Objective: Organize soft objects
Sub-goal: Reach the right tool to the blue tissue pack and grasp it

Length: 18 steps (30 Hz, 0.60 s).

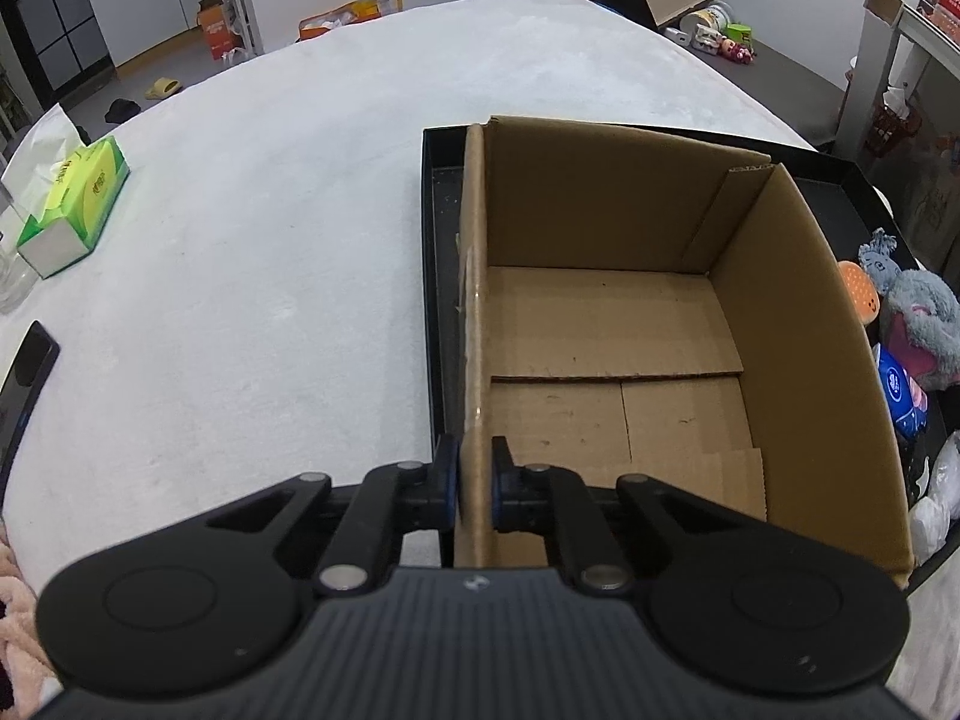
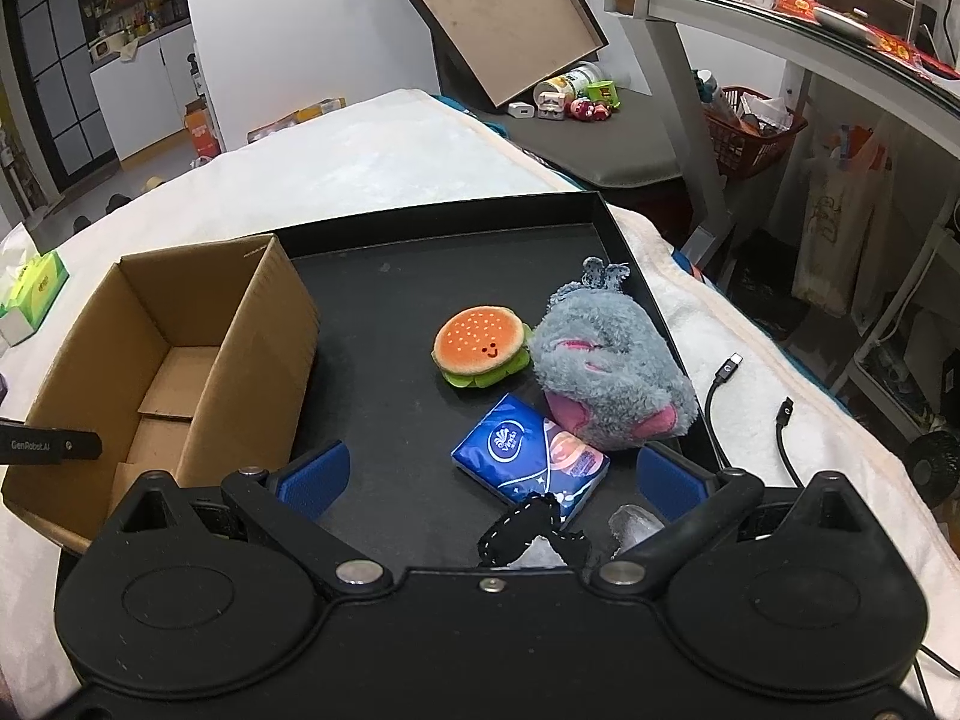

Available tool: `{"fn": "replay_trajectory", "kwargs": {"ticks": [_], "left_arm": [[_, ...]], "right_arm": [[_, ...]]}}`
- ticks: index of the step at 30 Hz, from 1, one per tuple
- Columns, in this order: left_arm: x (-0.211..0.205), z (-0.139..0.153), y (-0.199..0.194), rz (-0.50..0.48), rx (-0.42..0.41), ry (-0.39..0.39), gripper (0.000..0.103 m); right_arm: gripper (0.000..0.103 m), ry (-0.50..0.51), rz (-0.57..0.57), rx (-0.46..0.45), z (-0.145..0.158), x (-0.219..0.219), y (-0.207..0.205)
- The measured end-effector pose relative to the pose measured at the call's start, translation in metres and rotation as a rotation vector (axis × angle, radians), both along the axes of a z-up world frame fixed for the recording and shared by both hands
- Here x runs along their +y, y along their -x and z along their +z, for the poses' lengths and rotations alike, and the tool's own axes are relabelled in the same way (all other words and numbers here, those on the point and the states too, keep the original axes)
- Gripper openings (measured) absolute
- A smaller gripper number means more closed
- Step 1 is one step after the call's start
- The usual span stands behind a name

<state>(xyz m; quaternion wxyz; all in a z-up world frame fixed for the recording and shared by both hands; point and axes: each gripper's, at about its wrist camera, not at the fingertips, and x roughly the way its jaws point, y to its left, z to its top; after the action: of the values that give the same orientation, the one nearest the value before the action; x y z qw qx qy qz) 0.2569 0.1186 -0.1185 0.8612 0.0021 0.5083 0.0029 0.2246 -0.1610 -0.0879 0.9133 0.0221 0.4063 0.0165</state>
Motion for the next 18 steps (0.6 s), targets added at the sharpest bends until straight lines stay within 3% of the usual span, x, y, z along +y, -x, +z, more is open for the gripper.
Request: {"fn": "replay_trajectory", "kwargs": {"ticks": [15, 18], "left_arm": [[-0.001, -0.001, 0.000, 0.010, 0.007, 0.005, 0.009], [0.000, -0.001, 0.000, 0.017, 0.009, 0.009, 0.009]], "right_arm": [[0.103, 0.026, 0.016, -0.008, -0.010, -0.011, -0.001], [0.097, 0.055, 0.035, -0.007, -0.017, -0.012, -0.004]]}}
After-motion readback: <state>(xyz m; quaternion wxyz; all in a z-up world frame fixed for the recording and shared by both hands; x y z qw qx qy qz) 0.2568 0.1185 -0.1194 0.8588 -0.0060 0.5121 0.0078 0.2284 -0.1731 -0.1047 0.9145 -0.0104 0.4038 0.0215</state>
